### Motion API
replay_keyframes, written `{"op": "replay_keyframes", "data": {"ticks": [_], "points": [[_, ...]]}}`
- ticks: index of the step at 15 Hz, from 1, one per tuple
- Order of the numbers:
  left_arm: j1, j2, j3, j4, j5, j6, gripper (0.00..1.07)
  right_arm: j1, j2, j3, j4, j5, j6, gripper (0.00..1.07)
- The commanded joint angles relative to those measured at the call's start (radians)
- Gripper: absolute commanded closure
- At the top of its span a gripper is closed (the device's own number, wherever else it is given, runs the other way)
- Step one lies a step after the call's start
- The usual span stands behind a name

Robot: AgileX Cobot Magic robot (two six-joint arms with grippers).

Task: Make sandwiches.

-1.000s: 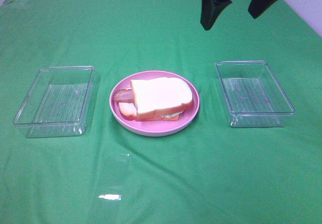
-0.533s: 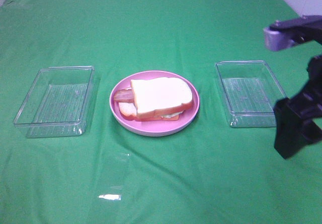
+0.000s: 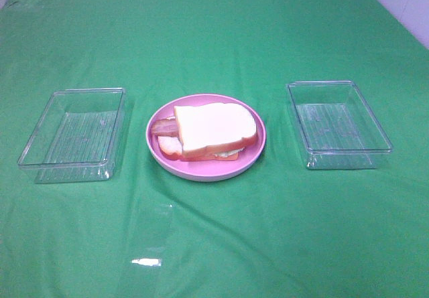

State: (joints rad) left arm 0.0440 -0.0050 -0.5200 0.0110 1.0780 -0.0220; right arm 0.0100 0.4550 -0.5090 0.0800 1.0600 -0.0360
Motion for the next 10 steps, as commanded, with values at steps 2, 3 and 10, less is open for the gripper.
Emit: {"op": "replay_keyframes", "data": {"ticks": [2,3,10], "points": [[0.001,-0.015,0.004,-0.003,-0.005,0.002,0.09,-0.009,-0.276,0.036,-0.009,0.005,-0.001,0.1],[0.001,-0.015,0.004,-0.003,-0.005,0.002,0.09,-0.009,-0.355,0.036,-0.015,0.005,-0.004,0.1],[0.001,-0.012,0.004,-0.002,-0.005,0.002,0.09,-0.01,-0.487,0.057,-0.032,0.043,-0.042,0.1]]}}
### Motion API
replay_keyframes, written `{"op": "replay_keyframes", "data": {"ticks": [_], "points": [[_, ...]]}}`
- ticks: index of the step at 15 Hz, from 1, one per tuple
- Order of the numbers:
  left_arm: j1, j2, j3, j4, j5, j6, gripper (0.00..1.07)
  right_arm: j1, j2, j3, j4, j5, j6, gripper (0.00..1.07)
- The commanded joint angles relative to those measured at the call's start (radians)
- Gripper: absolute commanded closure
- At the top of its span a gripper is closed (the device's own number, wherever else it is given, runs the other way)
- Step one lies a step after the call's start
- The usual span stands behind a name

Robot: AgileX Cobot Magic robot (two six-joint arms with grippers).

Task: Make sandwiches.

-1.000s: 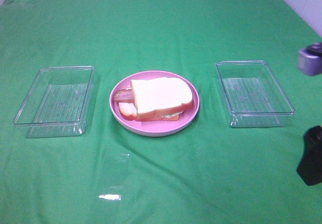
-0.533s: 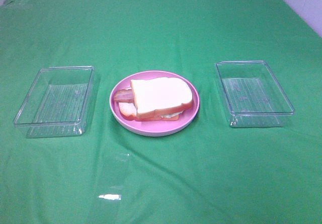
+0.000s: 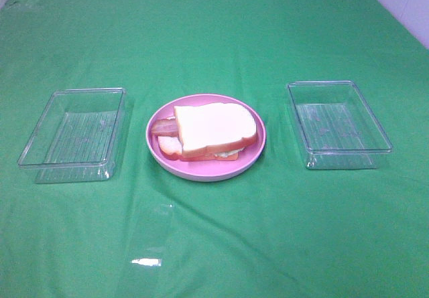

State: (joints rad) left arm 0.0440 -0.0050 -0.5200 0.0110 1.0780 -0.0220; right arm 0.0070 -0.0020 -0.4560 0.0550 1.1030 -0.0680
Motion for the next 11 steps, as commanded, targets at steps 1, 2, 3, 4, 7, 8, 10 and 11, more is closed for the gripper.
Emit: {"op": "replay_keyframes", "data": {"ticks": [1,2,3,4,7,8,10,11], "points": [[0.001,-0.011,0.004,-0.001,-0.005,0.002,0.09,-0.007,-0.029,0.004,-0.007,-0.001,-0.01,0.1],[0.001,-0.011,0.004,-0.001,-0.005,0.002,0.09,-0.007,-0.029,0.004,-0.006,-0.001,-0.01,0.1],[0.001,-0.011,0.004,-0.001,-0.005,0.002,0.09,-0.007,-0.029,0.004,-0.006,-0.001,-0.01,0.1],[0.001,-0.011,0.004,-0.001,-0.005,0.002,0.09,-0.007,-0.029,0.004,-0.006,-0.001,-0.01,0.1],[0.001,-0.011,0.004,-0.001,-0.005,0.002,0.09,-0.007,-0.029,0.004,-0.006,-0.001,-0.01,0.1],[0.001,-0.011,0.004,-0.001,-0.005,0.002,0.09,-0.007,-0.029,0.004,-0.006,-0.001,-0.01,0.1],[0.001,-0.011,0.004,-0.001,-0.005,0.002,0.09,-0.007,-0.029,0.004,-0.006,-0.001,-0.01,0.1],[0.001,-0.011,0.004,-0.001,-0.005,0.002,0.09,-0.007,-0.029,0.004,-0.006,-0.001,-0.01,0.1]]}}
